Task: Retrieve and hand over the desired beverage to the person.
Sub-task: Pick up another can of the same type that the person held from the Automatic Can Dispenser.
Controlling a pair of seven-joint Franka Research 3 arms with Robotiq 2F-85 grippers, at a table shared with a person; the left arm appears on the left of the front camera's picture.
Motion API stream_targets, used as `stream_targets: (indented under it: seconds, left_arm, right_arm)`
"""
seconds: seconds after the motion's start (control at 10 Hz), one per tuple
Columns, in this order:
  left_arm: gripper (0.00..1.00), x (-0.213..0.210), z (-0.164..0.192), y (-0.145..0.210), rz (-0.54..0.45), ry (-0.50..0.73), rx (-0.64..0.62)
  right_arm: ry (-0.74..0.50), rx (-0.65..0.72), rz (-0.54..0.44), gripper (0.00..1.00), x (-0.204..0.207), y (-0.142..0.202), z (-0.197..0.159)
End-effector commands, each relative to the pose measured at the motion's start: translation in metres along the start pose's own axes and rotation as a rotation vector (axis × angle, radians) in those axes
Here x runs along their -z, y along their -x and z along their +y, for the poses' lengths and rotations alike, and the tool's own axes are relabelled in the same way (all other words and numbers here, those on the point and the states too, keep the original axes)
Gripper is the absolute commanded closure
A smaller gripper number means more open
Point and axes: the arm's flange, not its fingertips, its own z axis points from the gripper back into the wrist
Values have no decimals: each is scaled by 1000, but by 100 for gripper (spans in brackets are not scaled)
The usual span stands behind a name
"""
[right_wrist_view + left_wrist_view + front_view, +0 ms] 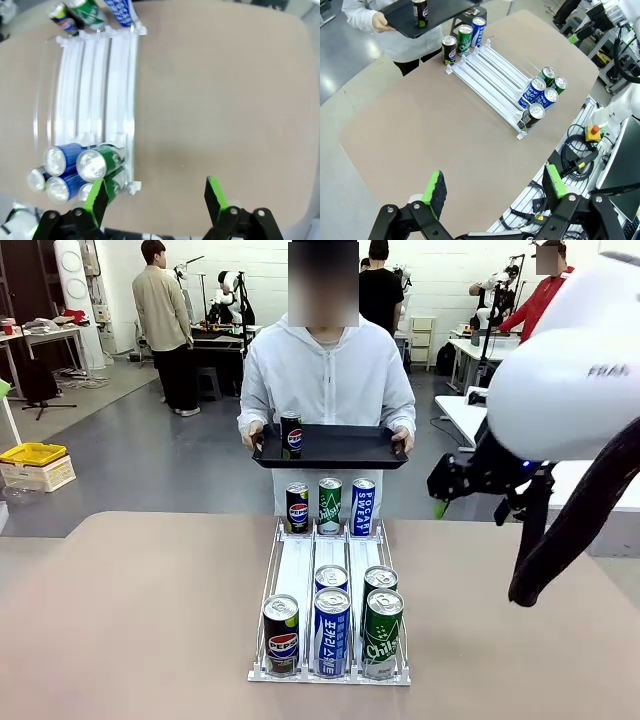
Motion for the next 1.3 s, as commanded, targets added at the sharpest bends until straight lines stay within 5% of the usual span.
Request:
stream_targets:
  seconds: [0.0,0.2,0.3,1.2]
  left_arm:
    - [0,-1,0,0,-5,6,3]
    - [0,-1,0,0,-5,6,3]
    - [0,-1,0,0,-5,6,3]
    - [0,-1,0,0,-5,6,3]
  right_arm:
    - [10,32,44,0,4,-8,4]
    - [-61,20,70,0,-2,-11,-1]
    - [13,16,33,0,10,-3,1]
    - [14,8,74,0,12,-5,18]
